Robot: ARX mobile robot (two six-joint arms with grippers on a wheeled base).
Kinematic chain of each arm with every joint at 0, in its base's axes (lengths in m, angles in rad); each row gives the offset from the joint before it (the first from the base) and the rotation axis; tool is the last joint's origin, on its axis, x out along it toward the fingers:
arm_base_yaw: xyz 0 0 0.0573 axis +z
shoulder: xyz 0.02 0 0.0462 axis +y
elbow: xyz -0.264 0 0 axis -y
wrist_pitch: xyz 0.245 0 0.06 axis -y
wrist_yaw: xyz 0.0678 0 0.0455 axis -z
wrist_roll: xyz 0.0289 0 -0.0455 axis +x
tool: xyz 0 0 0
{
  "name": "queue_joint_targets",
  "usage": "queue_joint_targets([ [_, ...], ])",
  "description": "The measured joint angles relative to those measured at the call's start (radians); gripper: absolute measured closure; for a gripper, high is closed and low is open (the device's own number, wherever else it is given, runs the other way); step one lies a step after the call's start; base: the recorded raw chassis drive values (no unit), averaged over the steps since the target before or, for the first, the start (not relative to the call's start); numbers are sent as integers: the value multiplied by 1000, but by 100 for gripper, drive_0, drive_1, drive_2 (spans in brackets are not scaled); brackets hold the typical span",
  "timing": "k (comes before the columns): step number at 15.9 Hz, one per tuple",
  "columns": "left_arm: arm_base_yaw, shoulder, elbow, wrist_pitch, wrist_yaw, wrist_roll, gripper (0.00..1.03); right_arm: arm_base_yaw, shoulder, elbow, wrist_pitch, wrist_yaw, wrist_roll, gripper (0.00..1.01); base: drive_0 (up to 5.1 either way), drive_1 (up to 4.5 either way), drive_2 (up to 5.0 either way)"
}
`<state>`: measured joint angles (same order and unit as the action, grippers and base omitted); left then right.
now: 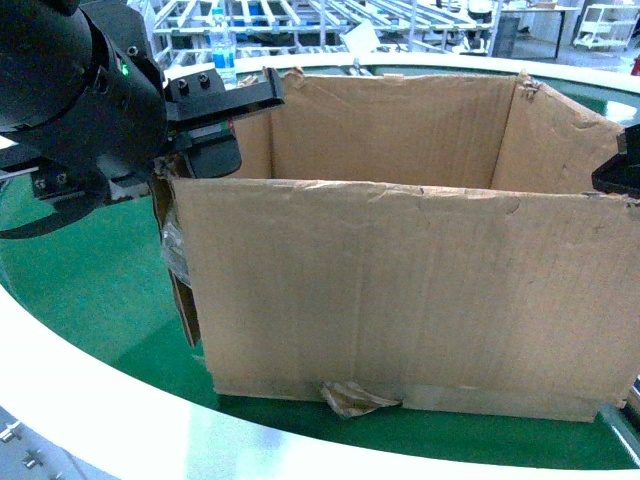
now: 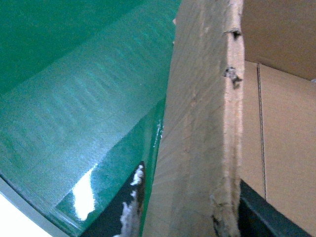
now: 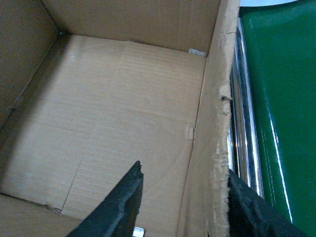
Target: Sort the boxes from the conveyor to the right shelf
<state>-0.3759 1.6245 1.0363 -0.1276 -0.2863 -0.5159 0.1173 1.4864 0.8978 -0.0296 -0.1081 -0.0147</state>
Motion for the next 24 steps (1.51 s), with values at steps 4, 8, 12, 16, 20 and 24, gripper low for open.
queue_joint_targets([
  [4, -6, 0, 2, -3, 9, 16, 100, -7, 1, 0, 1, 27, -1, 98, 0, 0, 0],
  [8, -6, 0, 2, -4, 8, 25, 100, -7, 1, 1, 2, 29, -1, 99, 0, 0, 0],
  [12, -6, -1, 2, 2, 2, 31, 100, -7, -1, 2, 1, 27, -1, 99, 0, 0, 0],
  [16, -6, -55, 10, 9, -26, 89, 100, 3, -44, 39, -53, 2, -1, 99, 0, 0, 0],
  [20, -4, -115, 74, 35, -41, 137, 100, 8, -117, 125, -68, -8, -3, 99, 0, 0, 0],
  [24, -4, -147, 101, 42, -64, 177, 100, 21, -143, 145, 18, -10, -37, 99, 0, 0, 0],
])
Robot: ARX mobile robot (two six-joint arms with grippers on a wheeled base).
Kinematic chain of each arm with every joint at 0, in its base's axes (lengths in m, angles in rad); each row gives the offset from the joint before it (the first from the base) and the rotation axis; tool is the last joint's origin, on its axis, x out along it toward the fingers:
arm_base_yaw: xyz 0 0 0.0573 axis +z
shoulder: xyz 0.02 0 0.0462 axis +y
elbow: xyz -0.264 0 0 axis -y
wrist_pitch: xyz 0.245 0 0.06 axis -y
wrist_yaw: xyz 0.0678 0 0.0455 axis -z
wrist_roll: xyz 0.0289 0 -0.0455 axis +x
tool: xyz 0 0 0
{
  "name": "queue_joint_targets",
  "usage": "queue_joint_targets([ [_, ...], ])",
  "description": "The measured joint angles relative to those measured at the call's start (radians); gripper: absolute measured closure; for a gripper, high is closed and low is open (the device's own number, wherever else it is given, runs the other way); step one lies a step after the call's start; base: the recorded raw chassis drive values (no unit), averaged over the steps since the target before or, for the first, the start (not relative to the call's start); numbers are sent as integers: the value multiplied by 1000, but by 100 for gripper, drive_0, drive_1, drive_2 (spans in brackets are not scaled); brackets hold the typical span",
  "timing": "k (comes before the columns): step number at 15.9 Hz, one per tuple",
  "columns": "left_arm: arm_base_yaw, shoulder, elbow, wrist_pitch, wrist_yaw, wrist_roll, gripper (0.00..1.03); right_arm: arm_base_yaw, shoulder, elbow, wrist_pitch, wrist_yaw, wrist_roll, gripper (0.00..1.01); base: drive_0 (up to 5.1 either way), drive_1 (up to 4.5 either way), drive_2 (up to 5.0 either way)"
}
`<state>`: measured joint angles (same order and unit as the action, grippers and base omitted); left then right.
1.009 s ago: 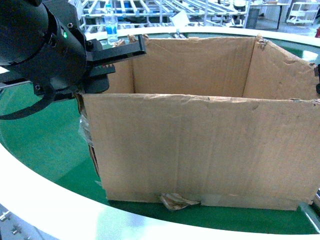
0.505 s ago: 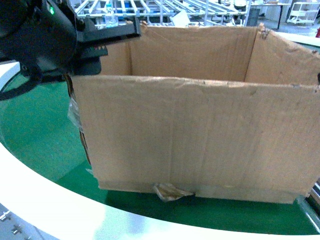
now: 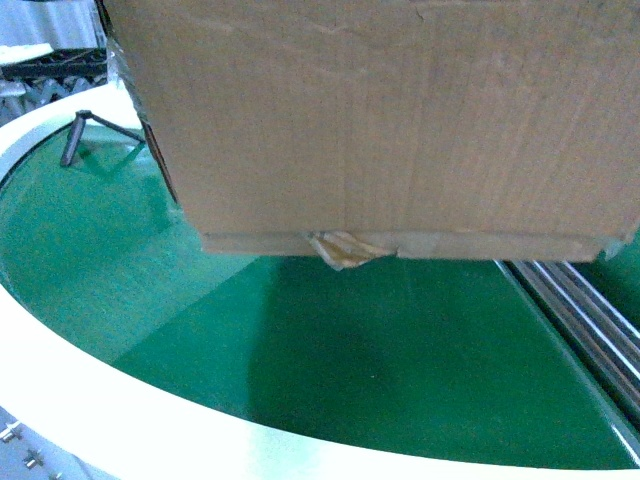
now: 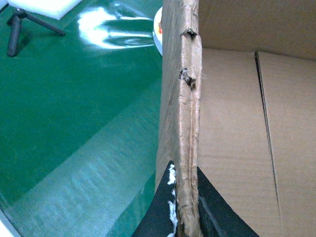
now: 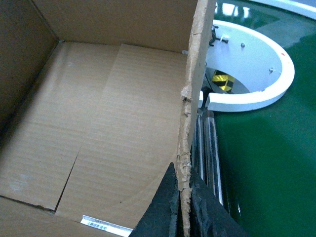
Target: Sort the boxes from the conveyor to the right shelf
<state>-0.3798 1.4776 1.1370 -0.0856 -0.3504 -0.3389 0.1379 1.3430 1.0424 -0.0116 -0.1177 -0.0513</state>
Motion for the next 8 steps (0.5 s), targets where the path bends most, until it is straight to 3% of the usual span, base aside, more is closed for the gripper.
queue_joint_targets([
  [2, 0, -5, 8, 4, -5, 3, 100, 5, -11, -1, 10, 4, -18, 99, 0, 0, 0],
  [7, 0, -5, 8, -1, -5, 6, 100, 6, -11, -3, 6, 5, -21, 99, 0, 0, 0],
  [8, 0, -5, 8, 0, -5, 6, 100, 5, -11, -3, 7, 5, -21, 99, 393, -463, 67],
])
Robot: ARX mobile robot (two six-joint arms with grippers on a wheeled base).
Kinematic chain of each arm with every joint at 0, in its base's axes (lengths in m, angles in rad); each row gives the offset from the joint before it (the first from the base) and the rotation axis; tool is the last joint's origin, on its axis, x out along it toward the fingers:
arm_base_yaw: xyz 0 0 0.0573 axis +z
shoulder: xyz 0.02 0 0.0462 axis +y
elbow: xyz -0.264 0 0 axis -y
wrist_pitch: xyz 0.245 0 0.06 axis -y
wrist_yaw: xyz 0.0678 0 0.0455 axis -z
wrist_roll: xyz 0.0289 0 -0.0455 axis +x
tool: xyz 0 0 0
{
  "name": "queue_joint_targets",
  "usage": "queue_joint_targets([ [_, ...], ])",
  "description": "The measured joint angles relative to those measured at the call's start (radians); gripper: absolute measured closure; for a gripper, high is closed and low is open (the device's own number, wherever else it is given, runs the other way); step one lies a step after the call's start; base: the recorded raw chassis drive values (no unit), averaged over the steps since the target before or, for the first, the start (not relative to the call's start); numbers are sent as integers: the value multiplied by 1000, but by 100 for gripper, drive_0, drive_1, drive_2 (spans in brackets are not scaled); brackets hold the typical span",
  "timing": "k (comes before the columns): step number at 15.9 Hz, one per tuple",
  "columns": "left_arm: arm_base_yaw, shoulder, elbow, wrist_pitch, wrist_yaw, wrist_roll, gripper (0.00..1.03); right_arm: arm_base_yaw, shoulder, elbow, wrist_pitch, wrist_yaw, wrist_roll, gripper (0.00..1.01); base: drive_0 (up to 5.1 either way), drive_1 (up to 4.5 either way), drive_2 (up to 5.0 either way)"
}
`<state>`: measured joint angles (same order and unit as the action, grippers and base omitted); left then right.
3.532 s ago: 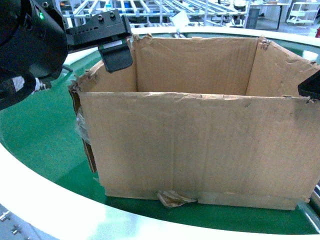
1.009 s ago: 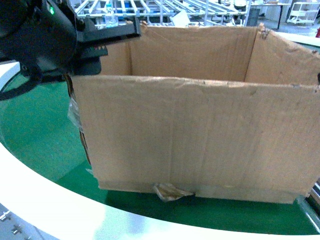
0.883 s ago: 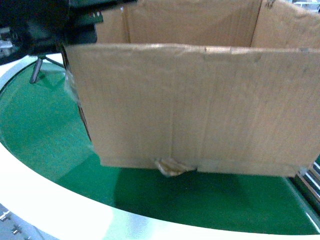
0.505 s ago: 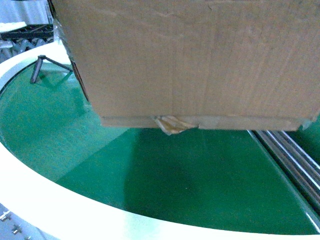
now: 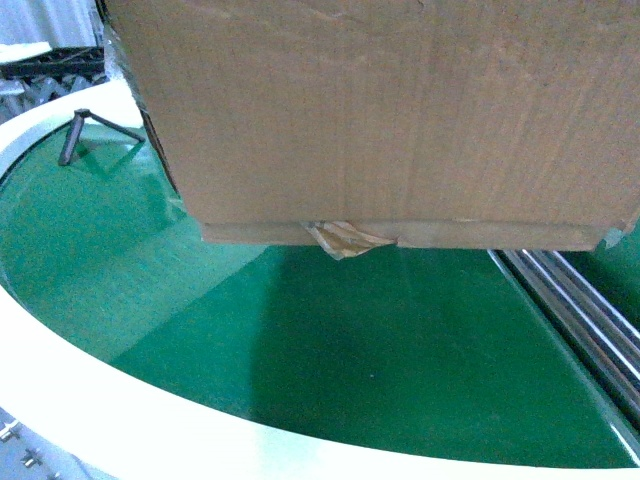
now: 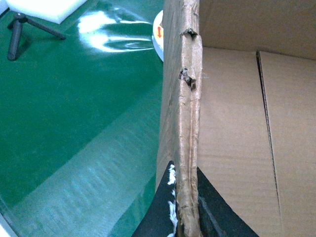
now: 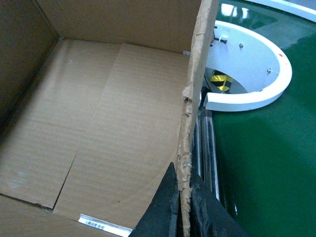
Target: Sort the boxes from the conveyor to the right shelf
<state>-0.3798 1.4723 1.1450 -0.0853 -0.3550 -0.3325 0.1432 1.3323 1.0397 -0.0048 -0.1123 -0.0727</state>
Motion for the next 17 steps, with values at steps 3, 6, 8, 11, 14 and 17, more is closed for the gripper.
queue_joint_targets([
  [3, 3, 0, 0, -1, 4, 0, 100, 2, 1, -2, 2, -1, 0, 99, 462, -389, -28],
  [6, 3, 0, 0, -4, 3, 0, 100, 1, 1, -2, 0, 0, 0, 99, 328, -194, -129],
  [8, -9, 0, 0, 0, 2, 1, 100, -7, 0, -2, -3, 3, 0, 99, 0, 0, 0],
  [11, -2, -1, 0, -4, 2, 0, 100, 2, -2, -2, 1, 2, 0, 99, -45, -45, -45],
  [14, 4, -2, 0, -3, 4, 0, 100, 7, 0, -2, 3, 2, 0, 99, -178, -178, -178],
  [17, -3, -2, 0, -3, 1, 1, 100, 0, 0, -2, 1, 3, -1, 99, -136, -136, -136],
])
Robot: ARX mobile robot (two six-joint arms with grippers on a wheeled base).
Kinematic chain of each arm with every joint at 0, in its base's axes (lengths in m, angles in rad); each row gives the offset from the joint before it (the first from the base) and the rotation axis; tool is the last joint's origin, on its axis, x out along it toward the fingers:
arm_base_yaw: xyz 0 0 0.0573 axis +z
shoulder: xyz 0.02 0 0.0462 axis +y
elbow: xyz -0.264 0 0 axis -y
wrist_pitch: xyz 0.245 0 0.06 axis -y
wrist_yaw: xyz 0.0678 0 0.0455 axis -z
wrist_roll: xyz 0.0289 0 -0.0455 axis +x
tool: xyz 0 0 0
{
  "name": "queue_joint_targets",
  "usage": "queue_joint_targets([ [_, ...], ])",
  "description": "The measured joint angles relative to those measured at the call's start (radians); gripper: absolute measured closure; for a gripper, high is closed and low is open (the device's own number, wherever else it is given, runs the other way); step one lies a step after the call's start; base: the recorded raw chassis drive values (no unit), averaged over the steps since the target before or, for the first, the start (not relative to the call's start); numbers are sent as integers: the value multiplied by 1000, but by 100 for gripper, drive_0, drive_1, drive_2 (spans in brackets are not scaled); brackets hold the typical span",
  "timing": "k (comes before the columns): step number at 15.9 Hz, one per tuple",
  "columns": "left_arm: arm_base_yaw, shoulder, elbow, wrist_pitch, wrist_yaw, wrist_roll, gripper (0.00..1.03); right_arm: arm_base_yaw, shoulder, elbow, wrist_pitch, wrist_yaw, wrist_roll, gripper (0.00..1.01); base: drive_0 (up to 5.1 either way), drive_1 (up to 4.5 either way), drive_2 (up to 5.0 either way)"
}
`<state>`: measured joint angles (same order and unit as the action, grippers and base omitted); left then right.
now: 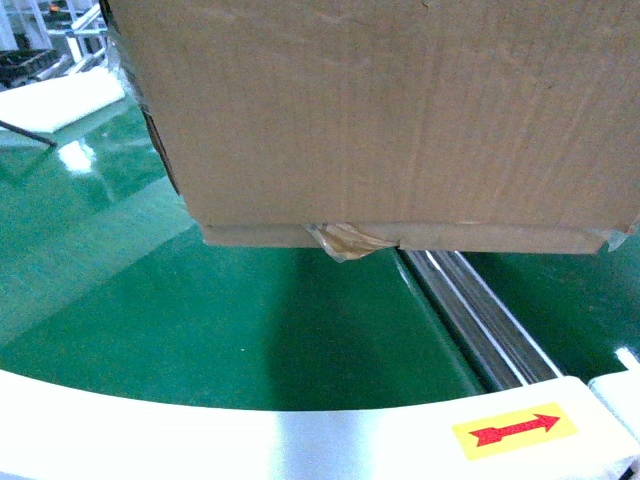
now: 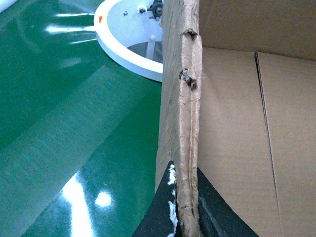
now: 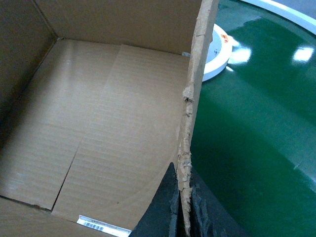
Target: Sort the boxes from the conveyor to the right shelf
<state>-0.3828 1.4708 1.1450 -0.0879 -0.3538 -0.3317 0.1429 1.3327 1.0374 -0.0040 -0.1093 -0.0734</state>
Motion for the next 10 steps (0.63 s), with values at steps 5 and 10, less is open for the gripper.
queue_joint_targets([
  [5, 1, 0, 0, 0, -1, 0, 100, 1, 0, 0, 1, -1, 0, 99, -145, -145, -145],
  [10, 1, 0, 0, 0, -1, 0, 100, 1, 0, 0, 1, -1, 0, 99, -131, -131, -131],
])
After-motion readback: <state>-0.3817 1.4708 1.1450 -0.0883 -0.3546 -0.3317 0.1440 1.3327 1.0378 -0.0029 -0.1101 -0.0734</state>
